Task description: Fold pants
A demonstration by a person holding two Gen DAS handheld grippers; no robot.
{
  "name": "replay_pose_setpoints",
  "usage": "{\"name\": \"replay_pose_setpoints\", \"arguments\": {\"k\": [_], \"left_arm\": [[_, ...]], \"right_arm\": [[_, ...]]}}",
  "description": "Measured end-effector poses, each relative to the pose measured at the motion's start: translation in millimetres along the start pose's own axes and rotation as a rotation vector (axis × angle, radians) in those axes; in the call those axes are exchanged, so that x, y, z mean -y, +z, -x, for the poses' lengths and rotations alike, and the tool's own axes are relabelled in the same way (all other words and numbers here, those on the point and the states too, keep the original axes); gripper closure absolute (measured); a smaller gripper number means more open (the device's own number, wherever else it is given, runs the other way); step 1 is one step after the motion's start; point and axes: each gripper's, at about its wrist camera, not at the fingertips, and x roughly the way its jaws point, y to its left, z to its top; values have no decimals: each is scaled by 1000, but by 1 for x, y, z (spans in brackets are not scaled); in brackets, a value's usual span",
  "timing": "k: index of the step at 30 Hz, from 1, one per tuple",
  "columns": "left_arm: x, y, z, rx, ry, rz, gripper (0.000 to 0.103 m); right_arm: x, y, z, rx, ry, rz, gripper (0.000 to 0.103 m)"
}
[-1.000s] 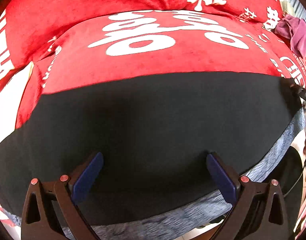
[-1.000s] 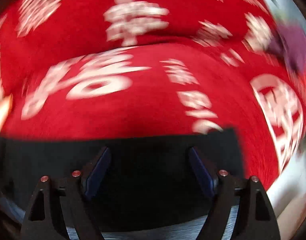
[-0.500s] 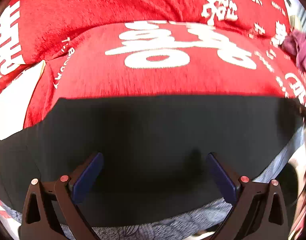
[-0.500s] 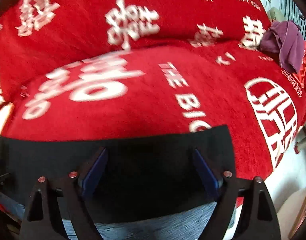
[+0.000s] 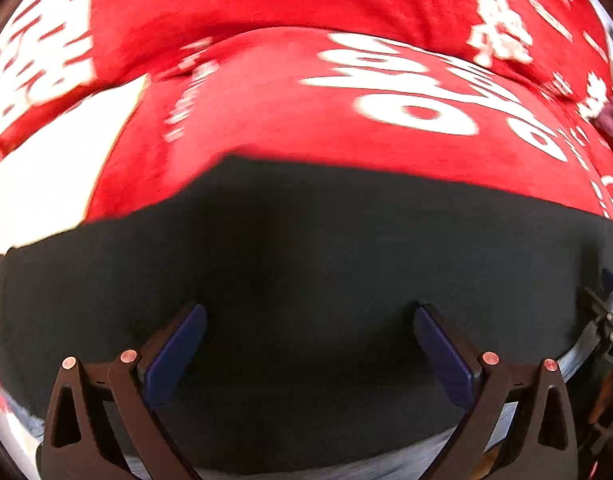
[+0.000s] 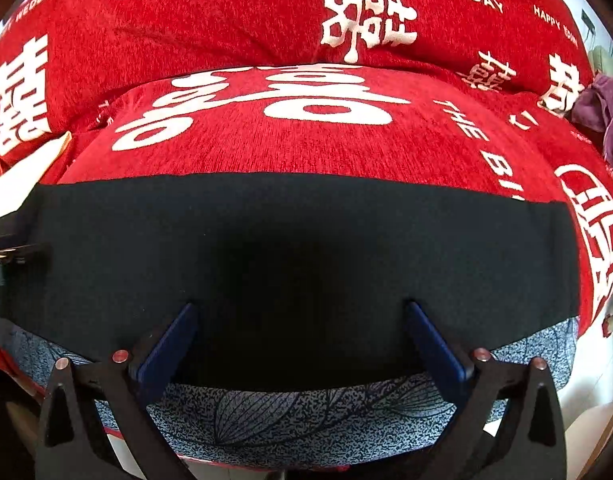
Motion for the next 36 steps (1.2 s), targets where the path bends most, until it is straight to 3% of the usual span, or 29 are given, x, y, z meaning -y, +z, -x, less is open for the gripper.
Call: {"name": "replay_pose_setpoints", "arguments": {"k": [5,9,11,14,15,17,19,20,21,22,25,28,31,35,36], "left_arm": [[-75,-30,9,-38,18,152,0],[-87,-48,32,12,-27,198,0],[-71,-57,33,3,-96,150,0],[-38,-67,32,9,-118,38,0],[-29,-70,29,2,-105,4,0],[-16,-75,6,-70,-11,-61,0],[-15,-80,10,-34,-3,-87,0],[-17,-81,12,-54,4,-88,0],[-20,-83,14,-61,16,-89,0],[-26,-86,16,-69,48,-89,0],[-57,-89,30,-82,76,-14,0],[-89,-77,58,3,39,69,0],[-124,-53,70,83,72,170,0],[-182,-56,24,-54,188,296,0],[-187,-61,29,-32,148,309,0]], "right_arm": [[1,-1,3,9,-2,-6,0],[-3,0,5,-2,-25,-11,0],[-8,3,8,-23,-36,-36,0],[-36,2,22,1,28,-10,0],[-49,1,27,15,41,15,0],[-77,-4,34,27,84,85,0],[-106,-13,32,17,76,202,0],[-117,-19,27,-3,37,270,0],[-121,-23,21,-22,13,300,0],[-112,-25,18,-32,47,266,0],[-81,-23,15,-51,84,138,0],[-67,-22,13,-53,75,119,0],[-69,-23,12,-39,54,138,0],[-69,-21,11,-35,55,130,0],[-69,-21,12,-33,55,131,0]]}}
